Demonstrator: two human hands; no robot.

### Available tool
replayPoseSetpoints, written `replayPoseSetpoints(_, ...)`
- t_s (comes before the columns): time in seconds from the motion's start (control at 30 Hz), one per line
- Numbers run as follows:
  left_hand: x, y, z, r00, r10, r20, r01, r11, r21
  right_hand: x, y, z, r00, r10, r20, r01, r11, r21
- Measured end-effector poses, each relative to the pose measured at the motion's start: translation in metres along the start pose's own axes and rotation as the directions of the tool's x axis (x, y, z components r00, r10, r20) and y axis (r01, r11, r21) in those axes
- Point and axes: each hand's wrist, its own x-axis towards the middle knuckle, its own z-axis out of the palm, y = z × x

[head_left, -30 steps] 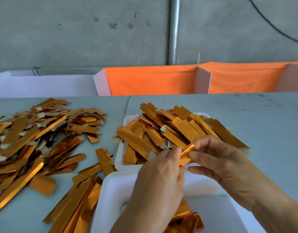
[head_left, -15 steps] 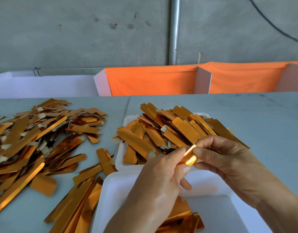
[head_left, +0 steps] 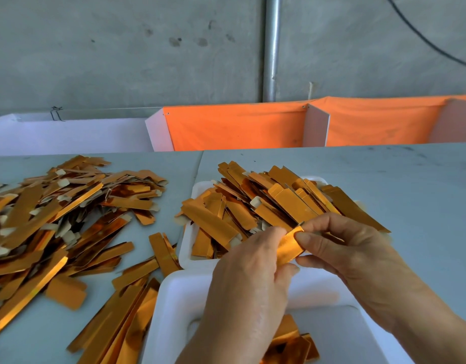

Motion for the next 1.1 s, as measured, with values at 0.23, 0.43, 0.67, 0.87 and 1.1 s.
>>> replayPoseSetpoints(0.23, 0.001, -0.007, -0.013, 0.995, -0.058, 0.080, 0.068, 0.988, -0.141, -0.001, -0.007, -0.011, 0.998, -0.015, 0.068, 0.009, 0.997, 0.080)
replayPoseSetpoints(0.43, 0.002, -0.008, -0.018, 0.982, -0.093, 0.164, 0.144, 0.931, -0.335, -0.001, -0.011, -0.018, 0.989, -0.031, 0.144, 0.017, 0.995, 0.094)
replayPoseSetpoints(0.67, 0.002, -0.012, -0.021, 0.970, -0.074, 0.233, 0.182, 0.857, -0.483, -0.006, -0.020, -0.026, 0.937, -0.108, 0.331, 0.117, 0.993, -0.009)
replayPoseSetpoints(0.87, 0.001, -0.012, -0.022, 0.971, -0.064, 0.229, 0.165, 0.875, -0.455, -0.006, -0.018, -0.025, 0.945, -0.130, 0.300, 0.169, 0.980, -0.108)
replayPoseSetpoints(1.1, 0.001, -0.011, -0.023, 0.973, -0.056, 0.226, 0.146, 0.903, -0.404, -0.007, -0.019, -0.021, 0.956, -0.117, 0.270, 0.160, 0.976, -0.145)
